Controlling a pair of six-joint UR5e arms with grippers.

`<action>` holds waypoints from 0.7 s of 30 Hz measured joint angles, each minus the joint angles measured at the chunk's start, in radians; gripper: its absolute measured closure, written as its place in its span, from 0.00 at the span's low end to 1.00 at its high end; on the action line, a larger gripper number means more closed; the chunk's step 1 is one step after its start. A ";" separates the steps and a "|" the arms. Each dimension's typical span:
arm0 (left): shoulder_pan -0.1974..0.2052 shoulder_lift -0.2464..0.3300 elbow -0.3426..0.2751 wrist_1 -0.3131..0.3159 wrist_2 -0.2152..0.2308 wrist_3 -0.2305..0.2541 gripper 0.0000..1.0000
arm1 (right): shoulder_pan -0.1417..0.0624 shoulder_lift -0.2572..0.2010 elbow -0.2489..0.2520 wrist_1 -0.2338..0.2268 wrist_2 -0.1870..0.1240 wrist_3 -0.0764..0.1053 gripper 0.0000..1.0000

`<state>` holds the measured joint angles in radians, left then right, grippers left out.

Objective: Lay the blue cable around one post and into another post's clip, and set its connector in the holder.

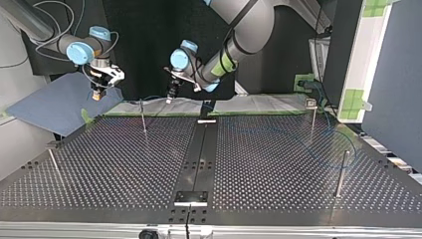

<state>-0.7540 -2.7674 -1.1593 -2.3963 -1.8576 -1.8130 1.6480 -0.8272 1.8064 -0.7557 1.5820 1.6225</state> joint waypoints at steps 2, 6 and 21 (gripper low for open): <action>0.004 0.000 0.000 0.000 -0.001 0.000 0.99 | -0.001 0.001 0.000 0.000 0.001 0.001 1.00; 0.013 0.000 0.002 0.000 -0.003 -0.008 0.99 | -0.004 0.001 0.000 -0.001 0.002 0.002 1.00; 0.032 0.000 0.021 0.000 0.000 -0.029 0.99 | -0.009 0.005 -0.001 -0.012 0.007 0.004 1.00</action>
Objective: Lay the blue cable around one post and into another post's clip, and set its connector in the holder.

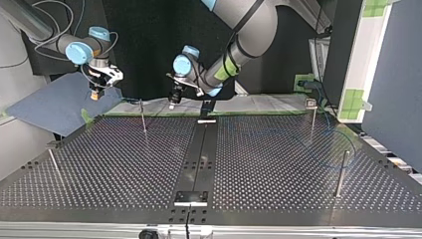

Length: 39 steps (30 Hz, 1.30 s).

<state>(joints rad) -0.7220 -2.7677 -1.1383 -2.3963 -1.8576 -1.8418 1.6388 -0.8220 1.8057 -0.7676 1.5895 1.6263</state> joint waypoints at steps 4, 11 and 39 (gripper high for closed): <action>0.000 0.000 0.000 0.000 0.002 0.000 0.99 | -0.001 0.001 0.000 -0.001 0.001 0.000 1.00; -0.003 0.000 0.001 -0.001 0.005 0.000 0.99 | -0.001 0.004 0.001 0.007 0.000 0.000 1.00; 0.007 0.000 0.009 -0.001 0.009 -0.024 0.99 | -0.009 0.039 -0.021 0.003 -0.001 0.004 1.00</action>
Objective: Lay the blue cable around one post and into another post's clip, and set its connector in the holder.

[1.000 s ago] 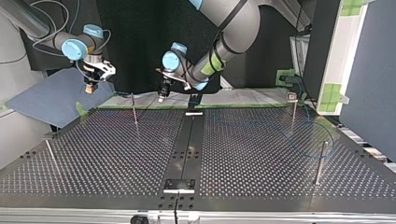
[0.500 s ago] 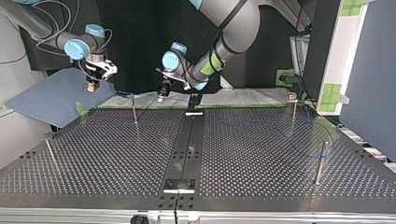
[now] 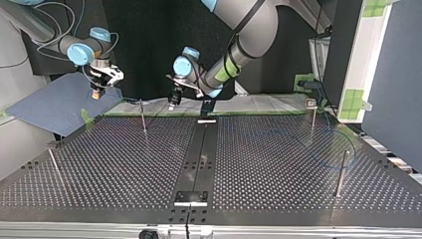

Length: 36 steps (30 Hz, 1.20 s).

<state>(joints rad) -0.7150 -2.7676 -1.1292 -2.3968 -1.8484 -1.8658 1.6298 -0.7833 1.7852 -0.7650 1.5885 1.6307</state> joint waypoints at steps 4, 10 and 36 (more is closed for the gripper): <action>0.004 0.000 0.000 0.000 0.003 -0.002 0.99 | -0.001 0.000 -0.002 0.001 0.000 0.000 1.00; 0.002 -0.001 0.000 0.000 0.017 -0.006 0.99 | -0.008 0.001 -0.003 0.000 0.003 0.003 1.00; 0.007 -0.006 0.018 0.012 0.058 -0.110 0.99 | -0.011 0.004 -0.007 0.001 0.004 0.008 1.00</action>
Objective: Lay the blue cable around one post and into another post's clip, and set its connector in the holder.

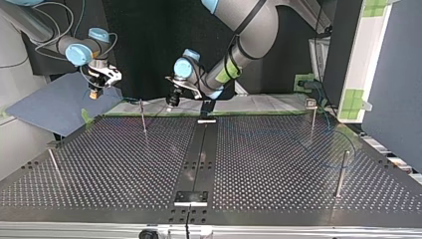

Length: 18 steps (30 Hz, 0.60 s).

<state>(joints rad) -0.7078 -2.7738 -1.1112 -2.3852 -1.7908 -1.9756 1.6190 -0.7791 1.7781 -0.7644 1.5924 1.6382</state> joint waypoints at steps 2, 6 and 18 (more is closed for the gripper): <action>-0.001 -0.002 0.006 -0.003 0.002 -0.006 0.99 | 0.000 0.000 0.000 0.001 0.000 0.000 1.00; -0.002 -0.018 0.025 -0.019 0.003 -0.012 0.99 | 0.000 0.000 -0.001 0.002 0.000 -0.001 1.00; 0.006 -0.050 0.105 -0.072 -0.003 -0.015 0.99 | 0.000 0.001 -0.005 0.000 0.006 0.000 1.00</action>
<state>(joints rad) -0.7013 -2.8235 -1.0058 -2.4570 -1.7935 -1.9906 1.6186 -0.7785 1.7730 -0.7640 1.5980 1.6385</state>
